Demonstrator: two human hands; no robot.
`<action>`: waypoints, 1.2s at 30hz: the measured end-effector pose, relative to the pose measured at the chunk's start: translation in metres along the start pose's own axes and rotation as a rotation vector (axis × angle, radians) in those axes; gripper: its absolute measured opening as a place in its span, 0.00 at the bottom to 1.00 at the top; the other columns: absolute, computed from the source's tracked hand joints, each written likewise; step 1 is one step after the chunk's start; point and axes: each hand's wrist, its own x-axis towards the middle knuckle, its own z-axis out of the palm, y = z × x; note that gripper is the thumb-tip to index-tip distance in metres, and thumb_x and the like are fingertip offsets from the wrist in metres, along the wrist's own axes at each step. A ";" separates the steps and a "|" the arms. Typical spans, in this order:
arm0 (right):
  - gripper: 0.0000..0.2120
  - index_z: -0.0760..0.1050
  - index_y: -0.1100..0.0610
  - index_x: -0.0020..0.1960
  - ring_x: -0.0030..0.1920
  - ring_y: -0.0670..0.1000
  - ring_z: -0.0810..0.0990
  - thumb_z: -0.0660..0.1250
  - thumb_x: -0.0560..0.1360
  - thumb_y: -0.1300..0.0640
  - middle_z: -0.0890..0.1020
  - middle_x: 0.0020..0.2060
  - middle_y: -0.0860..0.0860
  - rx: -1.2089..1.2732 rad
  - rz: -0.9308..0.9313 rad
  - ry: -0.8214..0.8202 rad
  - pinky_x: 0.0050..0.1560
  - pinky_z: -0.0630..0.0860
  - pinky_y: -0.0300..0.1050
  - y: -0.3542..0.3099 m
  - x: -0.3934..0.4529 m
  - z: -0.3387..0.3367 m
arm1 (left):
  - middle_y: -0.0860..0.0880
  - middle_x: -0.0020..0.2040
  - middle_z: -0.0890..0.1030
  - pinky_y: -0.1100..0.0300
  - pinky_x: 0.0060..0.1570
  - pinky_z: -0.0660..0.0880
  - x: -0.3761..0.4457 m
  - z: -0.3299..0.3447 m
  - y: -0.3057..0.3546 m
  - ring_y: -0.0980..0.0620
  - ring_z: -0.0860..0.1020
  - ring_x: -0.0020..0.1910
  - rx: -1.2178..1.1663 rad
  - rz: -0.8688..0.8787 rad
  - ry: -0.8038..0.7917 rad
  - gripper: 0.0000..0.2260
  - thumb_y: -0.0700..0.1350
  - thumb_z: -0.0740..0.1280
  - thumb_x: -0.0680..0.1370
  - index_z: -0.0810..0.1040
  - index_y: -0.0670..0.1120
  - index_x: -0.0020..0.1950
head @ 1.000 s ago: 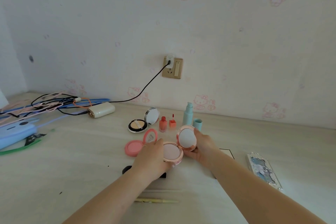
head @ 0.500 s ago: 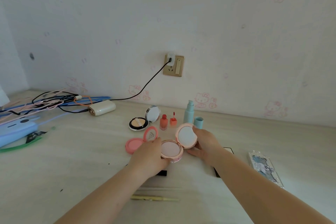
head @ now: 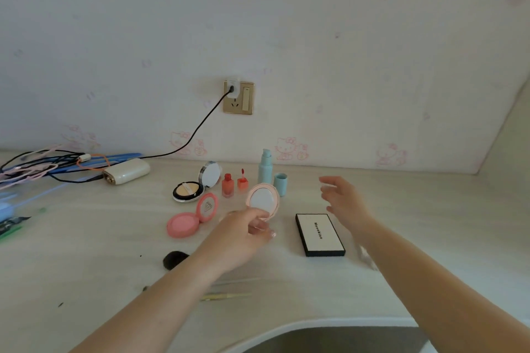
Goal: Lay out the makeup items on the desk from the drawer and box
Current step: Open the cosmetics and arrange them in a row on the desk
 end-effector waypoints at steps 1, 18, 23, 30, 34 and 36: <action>0.16 0.72 0.51 0.64 0.40 0.50 0.75 0.59 0.78 0.59 0.77 0.43 0.43 -0.059 -0.004 -0.016 0.46 0.75 0.46 0.005 -0.005 -0.004 | 0.60 0.56 0.79 0.73 0.53 0.69 0.001 0.009 0.006 0.63 0.75 0.57 0.010 0.018 -0.038 0.21 0.53 0.69 0.74 0.72 0.55 0.66; 0.29 0.65 0.47 0.68 0.61 0.50 0.74 0.68 0.69 0.45 0.71 0.66 0.47 -0.485 0.002 -0.145 0.53 0.70 0.42 0.032 -0.057 0.001 | 0.46 0.53 0.79 0.47 0.65 0.68 0.012 0.078 0.046 0.45 0.76 0.56 0.067 0.000 -0.215 0.23 0.44 0.65 0.71 0.66 0.47 0.65; 0.29 0.62 0.47 0.70 0.58 0.50 0.74 0.68 0.72 0.48 0.73 0.63 0.50 -0.146 0.093 -0.098 0.53 0.67 0.41 0.026 -0.058 -0.003 | 0.71 0.57 0.75 0.66 0.57 0.73 0.008 0.080 0.050 0.68 0.75 0.56 -0.313 0.115 -0.158 0.28 0.41 0.60 0.71 0.64 0.71 0.61; 0.22 0.67 0.42 0.64 0.59 0.43 0.75 0.66 0.74 0.58 0.75 0.60 0.46 0.330 0.053 -0.124 0.61 0.71 0.45 0.018 -0.082 -0.017 | 0.55 0.62 0.79 0.53 0.56 0.77 0.011 0.088 0.054 0.55 0.82 0.53 -1.070 -0.205 -0.098 0.20 0.55 0.64 0.78 0.70 0.54 0.69; 0.24 0.67 0.43 0.64 0.49 0.38 0.81 0.63 0.74 0.66 0.75 0.59 0.43 0.325 -0.024 -0.211 0.44 0.75 0.31 0.018 -0.094 -0.018 | 0.48 0.47 0.83 0.57 0.42 0.79 0.009 0.095 0.058 0.56 0.81 0.35 -1.252 -0.163 -0.230 0.26 0.59 0.67 0.71 0.76 0.45 0.63; 0.23 0.69 0.43 0.62 0.45 0.36 0.81 0.63 0.74 0.66 0.77 0.56 0.40 0.308 -0.043 -0.216 0.40 0.74 0.27 0.019 -0.096 -0.020 | 0.47 0.46 0.83 0.59 0.40 0.78 0.008 0.099 0.059 0.55 0.80 0.35 -1.290 -0.147 -0.227 0.25 0.58 0.68 0.70 0.77 0.44 0.62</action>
